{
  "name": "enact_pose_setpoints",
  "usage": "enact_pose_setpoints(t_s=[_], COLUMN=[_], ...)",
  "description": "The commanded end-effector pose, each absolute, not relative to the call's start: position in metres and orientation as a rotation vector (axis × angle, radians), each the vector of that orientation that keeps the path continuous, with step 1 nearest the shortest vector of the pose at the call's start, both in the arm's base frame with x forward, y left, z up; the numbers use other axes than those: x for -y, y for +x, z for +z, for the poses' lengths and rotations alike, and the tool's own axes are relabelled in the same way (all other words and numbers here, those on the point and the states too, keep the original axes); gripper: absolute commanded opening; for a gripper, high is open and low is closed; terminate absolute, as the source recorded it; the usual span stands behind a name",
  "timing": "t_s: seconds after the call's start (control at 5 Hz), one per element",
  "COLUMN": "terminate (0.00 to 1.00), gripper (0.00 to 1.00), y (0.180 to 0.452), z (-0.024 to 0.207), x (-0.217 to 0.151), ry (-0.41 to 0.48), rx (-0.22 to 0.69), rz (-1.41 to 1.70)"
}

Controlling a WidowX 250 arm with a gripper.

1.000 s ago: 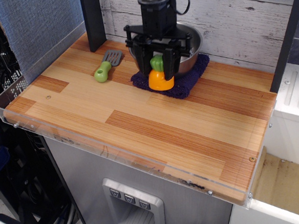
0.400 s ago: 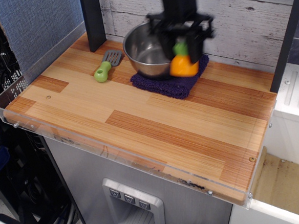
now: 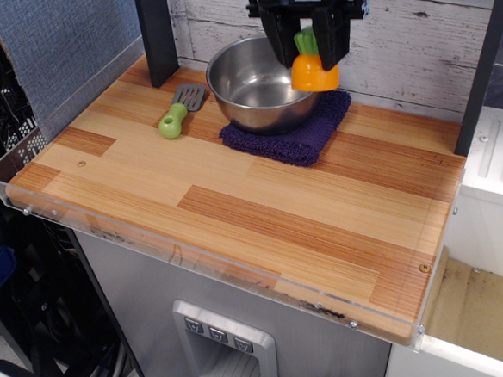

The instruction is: Put the orange object into the bowl.

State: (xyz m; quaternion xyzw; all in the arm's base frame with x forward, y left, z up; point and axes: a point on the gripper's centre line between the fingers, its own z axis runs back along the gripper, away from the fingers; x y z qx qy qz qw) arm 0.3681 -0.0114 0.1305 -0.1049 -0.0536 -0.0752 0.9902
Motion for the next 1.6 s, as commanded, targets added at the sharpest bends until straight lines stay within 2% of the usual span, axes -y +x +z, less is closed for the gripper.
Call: enact_pose_setpoints(t_s=[0.0, 0.4, 0.8, 1.2, 1.4], terminate=[0.0, 0.0, 0.0, 0.0, 0.0], gripper=[0.0, 0.0, 0.0, 0.0, 1.0], y=[0.375, 0.395, 0.406, 0.409, 0.407], z=[0.161, 0.147, 0.11, 0.086, 0.084], x=[-0.013, -0.037, -0.06, -0.072, -0.074], ry=[-0.093, 0.043, 0.123, 0.127, 0.108], rx=[0.217, 0.242, 0.214, 0.173, 0.153], rz=[-0.125, -0.072, -0.021, 0.013, -0.004])
